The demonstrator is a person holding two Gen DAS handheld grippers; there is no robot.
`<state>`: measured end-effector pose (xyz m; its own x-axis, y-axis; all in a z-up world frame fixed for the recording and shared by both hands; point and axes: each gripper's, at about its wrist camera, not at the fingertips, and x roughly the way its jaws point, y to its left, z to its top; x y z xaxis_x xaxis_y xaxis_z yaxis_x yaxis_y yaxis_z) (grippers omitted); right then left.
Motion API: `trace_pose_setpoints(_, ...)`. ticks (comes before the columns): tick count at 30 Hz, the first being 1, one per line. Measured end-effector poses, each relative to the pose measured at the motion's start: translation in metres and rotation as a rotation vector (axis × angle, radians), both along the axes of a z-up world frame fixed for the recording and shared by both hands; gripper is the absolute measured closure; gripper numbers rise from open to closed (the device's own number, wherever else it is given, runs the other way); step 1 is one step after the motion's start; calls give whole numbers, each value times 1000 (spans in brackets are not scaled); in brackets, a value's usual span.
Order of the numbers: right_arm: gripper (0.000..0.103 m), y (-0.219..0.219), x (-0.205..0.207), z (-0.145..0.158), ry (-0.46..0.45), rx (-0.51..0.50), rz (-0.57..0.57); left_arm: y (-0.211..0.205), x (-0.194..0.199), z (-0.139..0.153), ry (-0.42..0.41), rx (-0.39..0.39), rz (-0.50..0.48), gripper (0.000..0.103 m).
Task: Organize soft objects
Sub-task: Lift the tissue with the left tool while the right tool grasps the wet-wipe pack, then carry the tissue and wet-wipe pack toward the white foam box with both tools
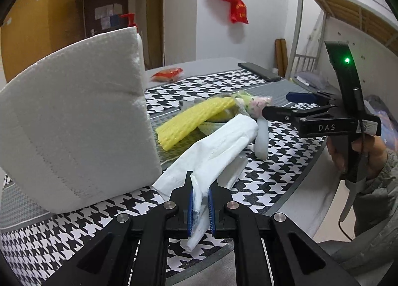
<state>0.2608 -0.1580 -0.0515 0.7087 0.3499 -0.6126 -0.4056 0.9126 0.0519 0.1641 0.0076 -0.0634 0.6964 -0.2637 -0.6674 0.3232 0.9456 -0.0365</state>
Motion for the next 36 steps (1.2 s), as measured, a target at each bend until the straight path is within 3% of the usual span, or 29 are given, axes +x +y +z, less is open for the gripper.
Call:
trace_pose_setpoints(8, 1, -4, 13, 2, 6, -16, -19, 9, -9, 5, -19, -24, 12, 93)
trace_pose_setpoints(13, 21, 0, 26, -6, 43, -44, -1, 17, -13, 6, -21, -44, 26, 93)
trace_pose_setpoints(17, 27, 1, 35, -12, 76, -39, 5, 21, -15, 6, -22, -57, 32, 93)
trace_pose_setpoints(19, 38, 4, 38, -12, 85, -35, 20, 24, -17, 5, -21, -61, 34, 93)
trace_pose_setpoints(24, 56, 15, 43, -18, 125, -57, 50, 31, -21, 2, -16, -77, 47, 93)
trace_pose_setpoints(26, 58, 17, 45, -20, 131, -70, 47, 33, -23, 3, -20, -82, 48, 93)
trace_pose_setpoints(28, 69, 17, 44, -19, 126, -72, 43, 35, -24, 4, -22, -86, 52, 93)
trace_pose_setpoints(36, 72, 6, 34, -4, 91, -17, 13, 44, -26, 6, -29, -108, 81, 93)
